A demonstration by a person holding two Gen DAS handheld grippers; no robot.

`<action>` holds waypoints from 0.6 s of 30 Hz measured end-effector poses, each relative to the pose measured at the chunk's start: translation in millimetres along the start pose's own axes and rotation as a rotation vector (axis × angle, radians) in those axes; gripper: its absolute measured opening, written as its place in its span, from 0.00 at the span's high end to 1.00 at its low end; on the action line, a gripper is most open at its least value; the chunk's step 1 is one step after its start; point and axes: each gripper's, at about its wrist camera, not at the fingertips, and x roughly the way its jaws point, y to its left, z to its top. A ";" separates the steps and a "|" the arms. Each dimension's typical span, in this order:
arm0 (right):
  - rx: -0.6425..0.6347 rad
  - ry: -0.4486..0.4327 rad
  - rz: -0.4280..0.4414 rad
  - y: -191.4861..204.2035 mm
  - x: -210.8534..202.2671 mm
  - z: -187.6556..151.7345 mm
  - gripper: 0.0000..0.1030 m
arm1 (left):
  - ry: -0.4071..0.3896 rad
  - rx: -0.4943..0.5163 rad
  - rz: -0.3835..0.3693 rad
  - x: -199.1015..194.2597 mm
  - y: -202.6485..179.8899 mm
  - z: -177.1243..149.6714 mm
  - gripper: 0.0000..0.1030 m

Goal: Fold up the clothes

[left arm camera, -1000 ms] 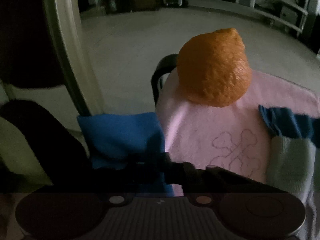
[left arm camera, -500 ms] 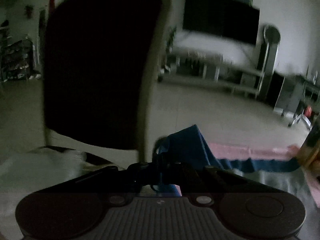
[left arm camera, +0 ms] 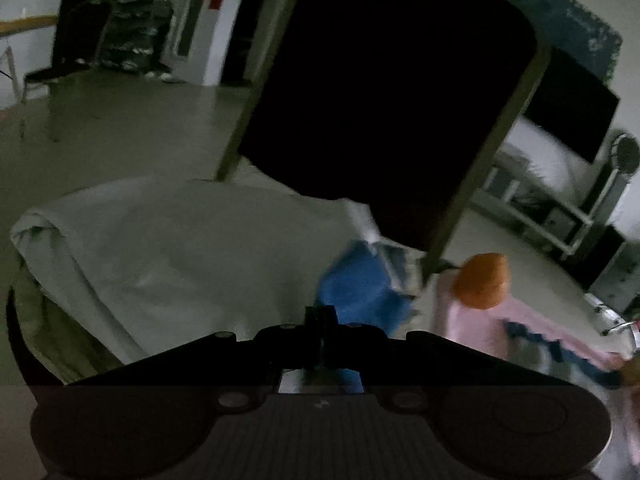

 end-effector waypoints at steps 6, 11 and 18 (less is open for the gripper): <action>-0.014 0.017 -0.018 7.9 0.7 -6.6 0.45 | -0.049 -0.232 0.073 -4.7 28.3 13.8 0.75; 0.054 -0.023 -0.002 -5.2 -9.7 2.4 0.42 | 0.009 -0.073 -0.013 -12.9 12.2 19.6 0.31; 0.115 -0.062 -0.015 -25.0 -32.6 4.4 0.41 | 0.087 0.185 -0.042 15.2 -36.8 38.5 0.30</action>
